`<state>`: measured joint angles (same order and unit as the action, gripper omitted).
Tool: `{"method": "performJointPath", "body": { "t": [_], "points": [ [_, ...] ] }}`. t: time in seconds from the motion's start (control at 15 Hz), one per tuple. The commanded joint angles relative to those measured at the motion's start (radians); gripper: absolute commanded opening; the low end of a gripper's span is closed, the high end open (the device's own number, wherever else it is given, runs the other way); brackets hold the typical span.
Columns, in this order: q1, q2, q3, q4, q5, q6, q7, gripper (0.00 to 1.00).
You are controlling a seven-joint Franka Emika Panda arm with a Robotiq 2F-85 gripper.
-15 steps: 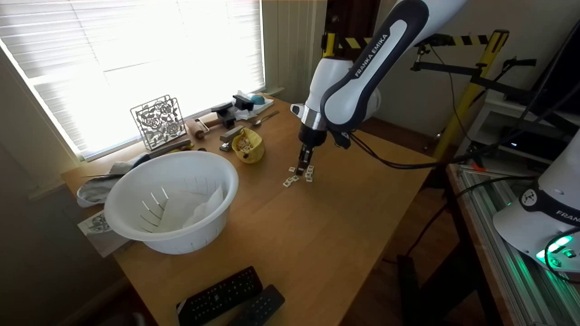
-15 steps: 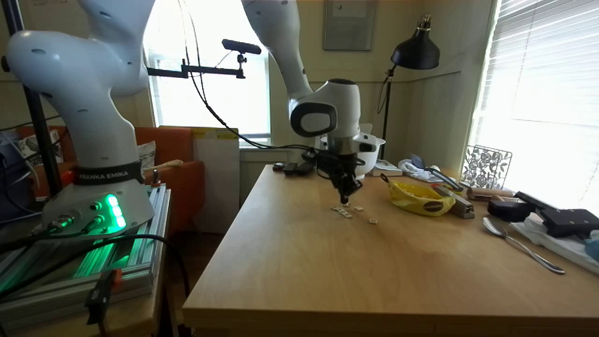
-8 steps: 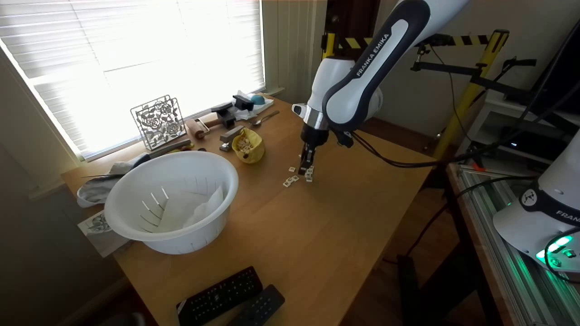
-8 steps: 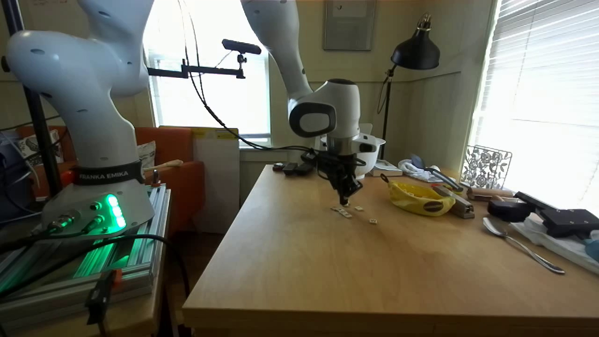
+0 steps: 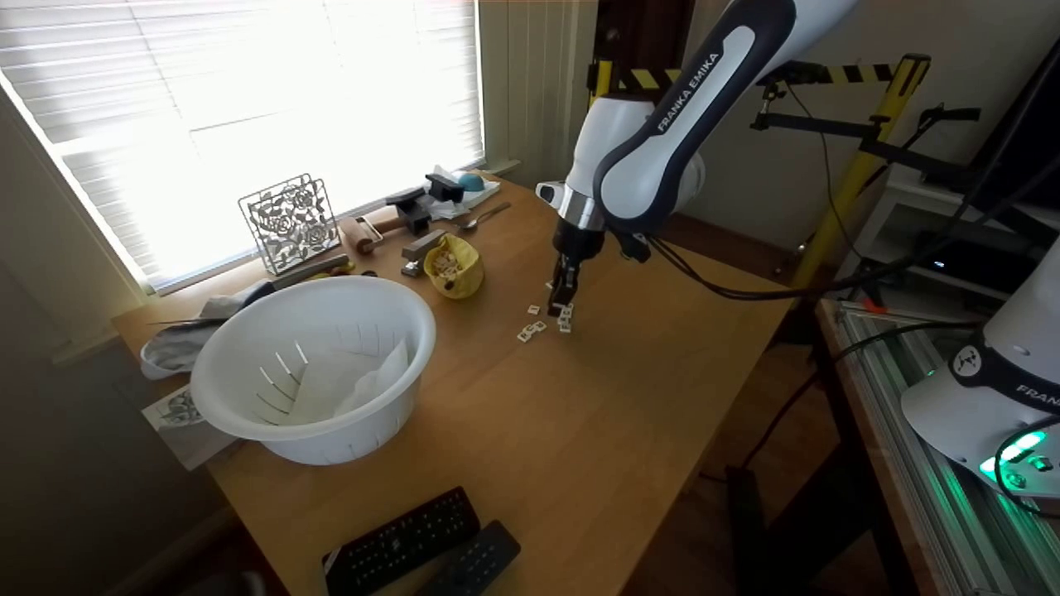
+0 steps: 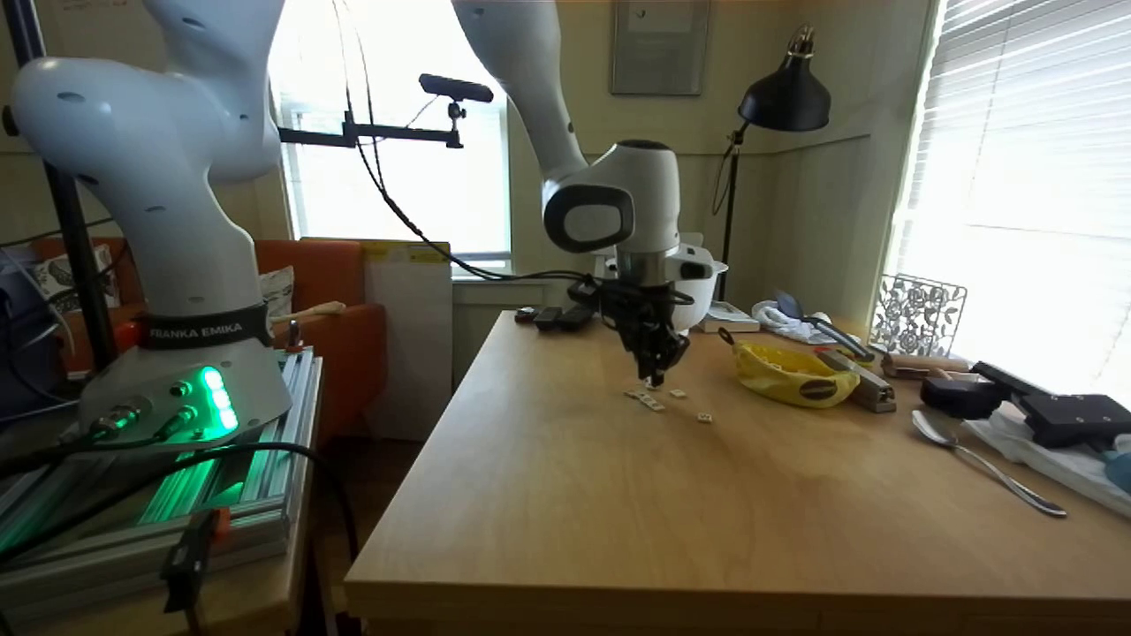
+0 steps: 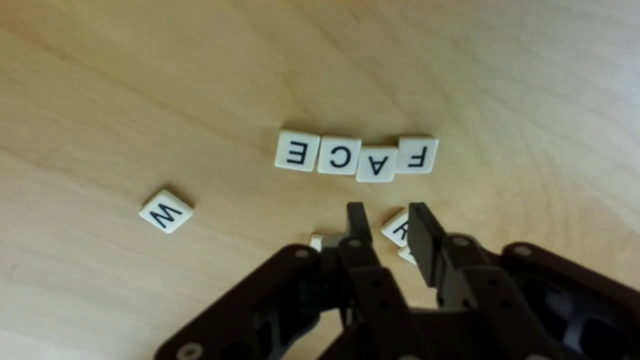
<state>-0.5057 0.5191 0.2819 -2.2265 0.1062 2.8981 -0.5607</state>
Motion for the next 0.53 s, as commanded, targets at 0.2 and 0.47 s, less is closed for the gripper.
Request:
{"method": "performJointPath", "body": {
  "t": [0.2, 0.47],
  "points": [
    [0.017, -0.077, -0.028, -0.046, 0.002, -0.041, -0.006, 0.82],
    [0.044, -0.112, -0.062, -0.064, 0.000, -0.065, 0.000, 1.00]
  ]
}}
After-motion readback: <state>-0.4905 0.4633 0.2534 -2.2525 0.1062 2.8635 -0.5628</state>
